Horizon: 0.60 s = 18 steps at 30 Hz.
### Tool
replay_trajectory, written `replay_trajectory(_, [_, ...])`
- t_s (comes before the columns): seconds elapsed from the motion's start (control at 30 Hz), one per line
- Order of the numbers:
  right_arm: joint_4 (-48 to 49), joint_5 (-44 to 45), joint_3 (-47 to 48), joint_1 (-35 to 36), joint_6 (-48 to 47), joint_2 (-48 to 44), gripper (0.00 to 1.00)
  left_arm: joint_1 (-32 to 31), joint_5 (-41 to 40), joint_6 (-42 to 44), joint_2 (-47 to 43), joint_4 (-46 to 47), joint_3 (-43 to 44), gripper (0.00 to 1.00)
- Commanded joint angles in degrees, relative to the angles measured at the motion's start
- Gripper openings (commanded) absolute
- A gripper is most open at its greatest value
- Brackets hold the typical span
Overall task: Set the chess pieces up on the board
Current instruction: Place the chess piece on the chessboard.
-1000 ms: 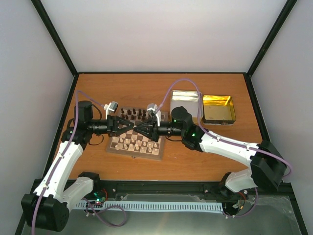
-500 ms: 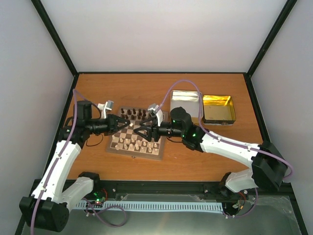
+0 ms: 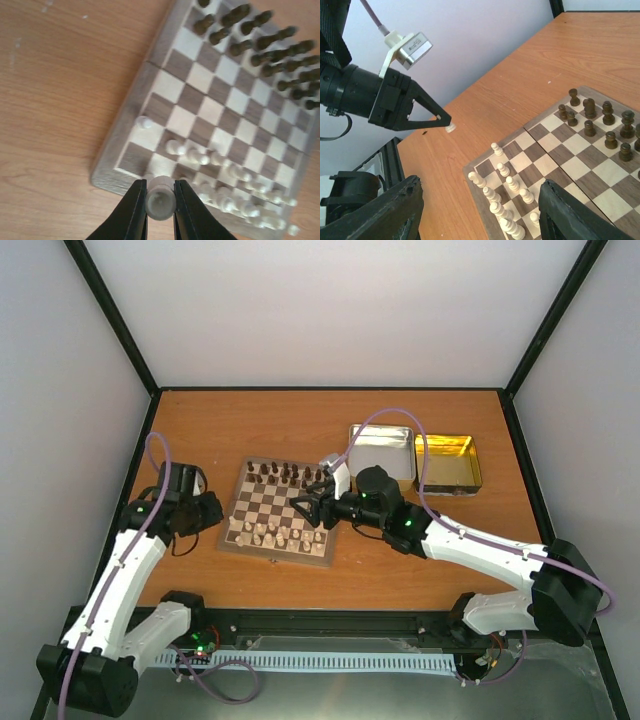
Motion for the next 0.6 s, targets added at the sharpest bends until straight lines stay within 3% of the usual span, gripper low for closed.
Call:
replay_trajectory(0.0, [-0.26,3.46,-0.66,-0.15,0.89,-0.29,0.63,-2.72,-10.3,-3.71,0.95,-1.46,-2.13,0.01])
replay_trajectory(0.57, [-1.13,6.63,-1.74,-0.24,1.15,-1.28,0.64,-11.12,-17.0,-15.41,12.11,10.71,-9.17,0.01])
